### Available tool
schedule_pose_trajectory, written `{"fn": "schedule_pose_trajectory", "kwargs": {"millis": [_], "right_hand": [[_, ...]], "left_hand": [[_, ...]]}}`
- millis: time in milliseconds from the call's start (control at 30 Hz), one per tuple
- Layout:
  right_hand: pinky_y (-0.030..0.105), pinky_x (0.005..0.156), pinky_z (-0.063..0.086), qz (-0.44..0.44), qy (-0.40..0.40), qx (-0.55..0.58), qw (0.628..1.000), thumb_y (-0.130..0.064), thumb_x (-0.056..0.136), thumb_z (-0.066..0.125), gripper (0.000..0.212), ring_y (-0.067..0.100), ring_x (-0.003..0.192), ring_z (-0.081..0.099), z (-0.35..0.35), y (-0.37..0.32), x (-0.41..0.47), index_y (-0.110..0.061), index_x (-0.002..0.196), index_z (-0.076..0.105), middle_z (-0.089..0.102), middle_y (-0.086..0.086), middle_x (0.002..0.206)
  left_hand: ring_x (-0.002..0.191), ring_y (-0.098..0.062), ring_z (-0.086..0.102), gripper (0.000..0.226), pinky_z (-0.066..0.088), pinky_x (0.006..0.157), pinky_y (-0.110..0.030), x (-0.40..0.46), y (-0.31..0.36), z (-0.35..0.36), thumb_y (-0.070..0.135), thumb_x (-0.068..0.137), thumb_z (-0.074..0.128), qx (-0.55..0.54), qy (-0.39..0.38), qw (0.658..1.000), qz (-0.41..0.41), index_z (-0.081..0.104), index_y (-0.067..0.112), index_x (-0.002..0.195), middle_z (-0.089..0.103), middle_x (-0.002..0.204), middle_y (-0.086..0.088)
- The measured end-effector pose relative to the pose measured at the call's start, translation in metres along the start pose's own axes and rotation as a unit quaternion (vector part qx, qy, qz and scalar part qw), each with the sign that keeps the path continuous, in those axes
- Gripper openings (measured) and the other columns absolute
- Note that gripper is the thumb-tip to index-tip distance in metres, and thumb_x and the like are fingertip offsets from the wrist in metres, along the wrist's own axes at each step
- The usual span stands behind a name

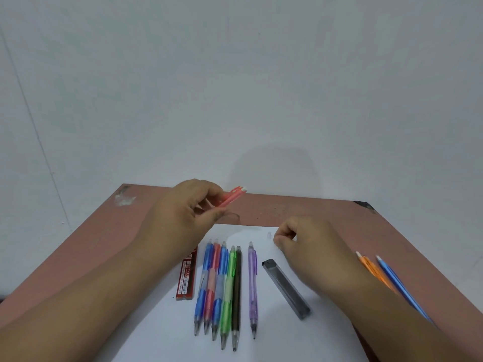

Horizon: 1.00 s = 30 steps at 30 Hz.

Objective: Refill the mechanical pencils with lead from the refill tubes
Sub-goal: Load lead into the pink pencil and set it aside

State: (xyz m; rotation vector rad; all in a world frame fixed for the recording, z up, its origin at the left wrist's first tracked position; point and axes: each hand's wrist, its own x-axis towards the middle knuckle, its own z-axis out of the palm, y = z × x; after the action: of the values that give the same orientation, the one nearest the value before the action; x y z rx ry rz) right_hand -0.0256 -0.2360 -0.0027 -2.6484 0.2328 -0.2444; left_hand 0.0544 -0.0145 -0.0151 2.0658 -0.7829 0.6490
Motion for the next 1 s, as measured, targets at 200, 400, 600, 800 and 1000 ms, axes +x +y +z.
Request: {"fn": "schedule_pose_trajectory", "kwargs": {"millis": [200, 400, 600, 800, 1000], "right_hand": [[0.006, 0.062, 0.045, -0.093, 0.145, 0.232, 0.957, -0.019, 0.09, 0.074, 0.013, -0.005, 0.074, 0.065, -0.008, -0.017, -0.011, -0.03, 0.083, 0.075, 0.07, -0.021, 0.074], [0.008, 0.069, 0.049, -0.205, 0.197, 0.283, 0.916, -0.003, 0.085, 0.077, 0.025, 0.005, 0.08, 0.069, -0.007, -0.025, -0.023, -0.028, 0.083, 0.075, 0.072, -0.017, 0.082], [0.011, 0.071, 0.052, -0.248, 0.205, 0.248, 0.914, -0.002, 0.085, 0.076, 0.023, 0.009, 0.083, 0.07, -0.005, -0.024, -0.021, -0.025, 0.088, 0.078, 0.072, -0.014, 0.084], [0.013, 0.071, 0.053, -0.228, 0.185, 0.233, 0.927, -0.005, 0.086, 0.075, 0.022, 0.01, 0.083, 0.069, -0.005, -0.022, -0.018, -0.027, 0.086, 0.078, 0.071, -0.015, 0.081], [0.013, 0.064, 0.049, -0.187, 0.124, 0.189, 0.956, -0.009, 0.086, 0.075, 0.024, 0.009, 0.072, 0.064, -0.003, -0.018, -0.013, -0.029, 0.075, 0.074, 0.068, -0.012, 0.074]], "left_hand": [[0.086, -0.003, 0.062, 0.039, 0.055, 0.069, -0.03, 0.001, -0.001, -0.001, 0.059, 0.083, 0.052, 0.005, -0.012, 0.999, 0.03, 0.072, 0.039, 0.109, 0.064, 0.089, 0.023], [0.083, -0.005, 0.061, 0.039, 0.055, 0.067, -0.035, 0.001, -0.002, -0.002, 0.058, 0.083, 0.056, 0.026, -0.017, 0.999, 0.042, 0.076, 0.031, 0.102, 0.064, 0.086, 0.02], [0.084, -0.005, 0.06, 0.02, 0.054, 0.069, -0.033, 0.0, -0.002, -0.001, 0.04, 0.086, 0.069, 0.055, -0.028, 0.997, 0.05, 0.075, 0.034, 0.104, 0.063, 0.088, 0.02], [0.086, -0.007, 0.056, 0.018, 0.047, 0.07, -0.027, 0.0, -0.004, -0.001, 0.033, 0.085, 0.073, 0.071, -0.022, 0.995, 0.062, 0.076, 0.035, 0.104, 0.061, 0.088, 0.02], [0.084, -0.012, 0.049, 0.02, 0.044, 0.062, -0.029, 0.0, -0.01, -0.003, 0.022, 0.081, 0.082, 0.122, 0.0, 0.988, 0.098, 0.079, 0.03, 0.098, 0.059, 0.083, 0.016]]}}
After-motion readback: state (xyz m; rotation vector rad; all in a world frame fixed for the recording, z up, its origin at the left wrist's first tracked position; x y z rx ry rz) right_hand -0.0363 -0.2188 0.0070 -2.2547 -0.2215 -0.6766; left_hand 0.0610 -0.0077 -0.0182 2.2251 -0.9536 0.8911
